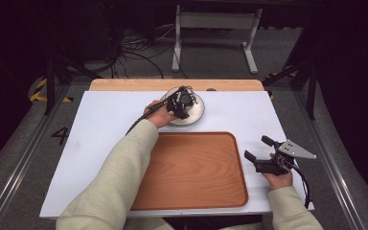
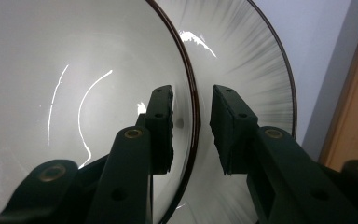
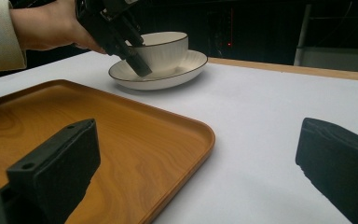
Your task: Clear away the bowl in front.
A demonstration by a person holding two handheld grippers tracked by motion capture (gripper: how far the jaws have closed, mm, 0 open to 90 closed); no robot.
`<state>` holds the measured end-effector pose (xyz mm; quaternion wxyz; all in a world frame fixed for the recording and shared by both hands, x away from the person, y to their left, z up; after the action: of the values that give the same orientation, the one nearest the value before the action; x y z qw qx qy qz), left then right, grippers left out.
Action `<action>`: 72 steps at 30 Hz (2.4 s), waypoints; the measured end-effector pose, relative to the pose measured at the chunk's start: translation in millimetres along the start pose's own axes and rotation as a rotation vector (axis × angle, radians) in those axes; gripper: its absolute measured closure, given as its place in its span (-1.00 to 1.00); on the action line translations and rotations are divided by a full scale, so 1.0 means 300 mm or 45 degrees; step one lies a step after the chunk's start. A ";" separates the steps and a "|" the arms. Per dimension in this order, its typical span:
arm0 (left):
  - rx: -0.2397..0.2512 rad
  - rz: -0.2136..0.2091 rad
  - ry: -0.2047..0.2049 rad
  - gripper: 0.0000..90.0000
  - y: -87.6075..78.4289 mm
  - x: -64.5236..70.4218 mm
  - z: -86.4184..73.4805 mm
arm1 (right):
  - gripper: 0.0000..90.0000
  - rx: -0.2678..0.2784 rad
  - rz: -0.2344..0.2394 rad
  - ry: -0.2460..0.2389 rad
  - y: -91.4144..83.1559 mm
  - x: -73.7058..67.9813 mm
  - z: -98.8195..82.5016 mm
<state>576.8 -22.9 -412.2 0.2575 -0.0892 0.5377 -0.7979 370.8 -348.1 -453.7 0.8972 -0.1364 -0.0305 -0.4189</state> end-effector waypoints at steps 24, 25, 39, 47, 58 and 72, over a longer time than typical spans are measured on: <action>-0.008 0.095 0.083 0.84 -0.002 0.033 0.014 | -0.99 0.002 0.003 0.004 0.000 0.001 0.000; -0.016 0.096 0.089 0.84 -0.005 0.036 0.016 | -0.99 0.002 0.004 0.005 0.000 0.001 0.000; 0.033 0.124 0.125 0.84 -0.087 0.070 0.043 | -0.99 0.004 0.002 0.014 0.000 0.001 0.000; 0.041 0.146 0.116 0.84 -0.149 0.066 0.035 | -0.99 0.005 0.003 0.015 0.001 0.002 0.000; 0.065 0.143 0.111 0.84 -0.229 0.064 0.016 | -0.99 0.005 0.001 0.016 0.001 0.003 0.000; 0.073 0.106 0.155 0.84 -0.312 0.099 -0.004 | -0.99 0.004 0.002 0.023 0.001 0.003 0.000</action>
<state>521.4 -10.0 -332.2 0.2597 -0.0107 0.5326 -0.8055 371.6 -348.4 -453.8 0.8980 -0.1313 -0.0231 -0.4193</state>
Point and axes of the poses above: each handheld gripper's, and its own axes: y roughly forward along the jaws, z roughly out of its top, x roughly to its right, the point moved 1 cm from there along y, roughly forward along the jaws, and after that the axes turned 14 degrees about -y, right-handed, at the moved point
